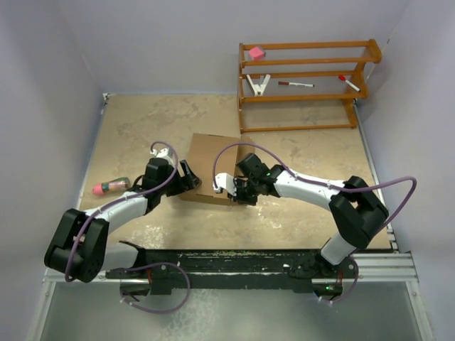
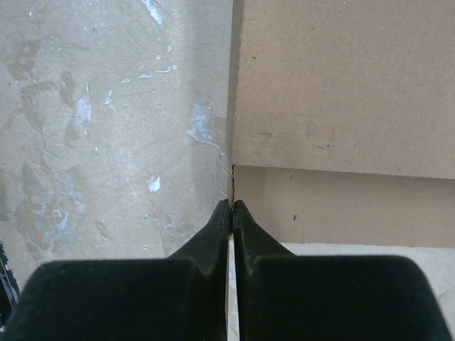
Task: Fold the paper box
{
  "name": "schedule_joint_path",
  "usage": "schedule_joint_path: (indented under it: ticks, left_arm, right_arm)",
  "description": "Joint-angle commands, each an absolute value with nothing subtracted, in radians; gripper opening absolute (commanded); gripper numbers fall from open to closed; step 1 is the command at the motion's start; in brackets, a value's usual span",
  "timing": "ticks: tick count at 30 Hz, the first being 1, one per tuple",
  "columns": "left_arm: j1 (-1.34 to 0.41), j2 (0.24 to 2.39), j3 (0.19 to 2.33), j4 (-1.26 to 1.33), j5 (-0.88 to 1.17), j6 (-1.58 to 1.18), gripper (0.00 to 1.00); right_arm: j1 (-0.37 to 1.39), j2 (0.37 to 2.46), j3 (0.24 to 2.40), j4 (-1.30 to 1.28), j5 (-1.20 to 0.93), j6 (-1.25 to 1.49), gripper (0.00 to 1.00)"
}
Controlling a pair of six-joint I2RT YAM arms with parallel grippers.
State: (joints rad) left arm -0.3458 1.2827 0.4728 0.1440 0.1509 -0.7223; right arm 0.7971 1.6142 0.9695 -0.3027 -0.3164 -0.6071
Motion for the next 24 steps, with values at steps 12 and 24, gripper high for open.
schedule_joint_path:
  ticks: [12, 24]
  left_arm:
    - [-0.315, 1.309, 0.445, 0.114, 0.215, -0.713, 0.84]
    - [-0.315, 1.311, 0.454, 0.106, 0.233, -0.707, 0.84]
  right_arm:
    - [0.77, 1.673, 0.998, -0.347, -0.336, -0.658, 0.0]
    - [0.774, 1.618, 1.025, -0.298, -0.383, -0.605, 0.0]
